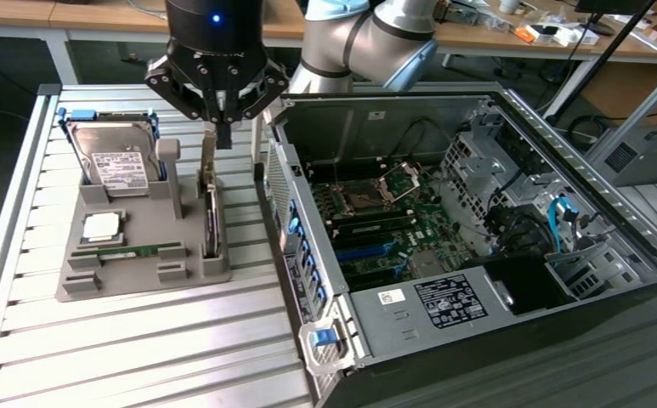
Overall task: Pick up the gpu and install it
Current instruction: 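Reach for the gpu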
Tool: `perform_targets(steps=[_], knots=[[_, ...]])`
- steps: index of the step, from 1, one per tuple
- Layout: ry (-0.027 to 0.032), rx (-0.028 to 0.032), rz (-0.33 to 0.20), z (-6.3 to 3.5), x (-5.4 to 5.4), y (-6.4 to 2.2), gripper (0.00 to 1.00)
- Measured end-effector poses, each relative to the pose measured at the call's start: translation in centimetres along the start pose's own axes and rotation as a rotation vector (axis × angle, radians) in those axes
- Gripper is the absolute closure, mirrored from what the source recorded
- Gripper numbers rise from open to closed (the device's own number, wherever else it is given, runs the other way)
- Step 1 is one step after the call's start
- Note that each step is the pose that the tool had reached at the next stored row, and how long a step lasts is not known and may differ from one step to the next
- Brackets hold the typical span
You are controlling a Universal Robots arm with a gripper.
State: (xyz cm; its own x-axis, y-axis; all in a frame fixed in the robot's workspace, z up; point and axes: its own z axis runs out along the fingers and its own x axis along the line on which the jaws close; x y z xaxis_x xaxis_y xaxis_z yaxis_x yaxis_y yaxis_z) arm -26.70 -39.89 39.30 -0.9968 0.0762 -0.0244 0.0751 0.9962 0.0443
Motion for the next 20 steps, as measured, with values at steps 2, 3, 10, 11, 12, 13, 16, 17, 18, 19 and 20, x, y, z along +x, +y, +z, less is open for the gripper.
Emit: perform_targets(steps=[2,3,10,11,12,13,16,17,18,19,20], knots=[[-0.0001,0.0000,0.000,0.00,0.04,0.00,0.90],[0.0000,0.0000,0.000,0.00,0.05,0.00,0.90],[-0.0001,0.0000,0.000,0.00,0.20,-0.02,0.90],[0.0000,0.0000,0.000,-0.01,0.22,-0.02,0.90],[0.0000,-0.0001,0.000,0.00,0.24,-0.02,0.90],[0.0000,0.0000,0.000,-0.01,0.25,-0.02,0.90],[0.0000,0.0000,0.000,-0.01,0.31,-0.02,0.90],[-0.0001,0.0000,0.000,-0.01,0.32,-0.02,0.90],[-0.0001,-0.0001,0.000,-0.01,0.35,-0.03,0.90],[-0.0001,0.0000,0.000,-0.01,0.37,-0.03,0.90],[0.0000,0.0000,0.000,-0.01,0.39,-0.03,0.90]])
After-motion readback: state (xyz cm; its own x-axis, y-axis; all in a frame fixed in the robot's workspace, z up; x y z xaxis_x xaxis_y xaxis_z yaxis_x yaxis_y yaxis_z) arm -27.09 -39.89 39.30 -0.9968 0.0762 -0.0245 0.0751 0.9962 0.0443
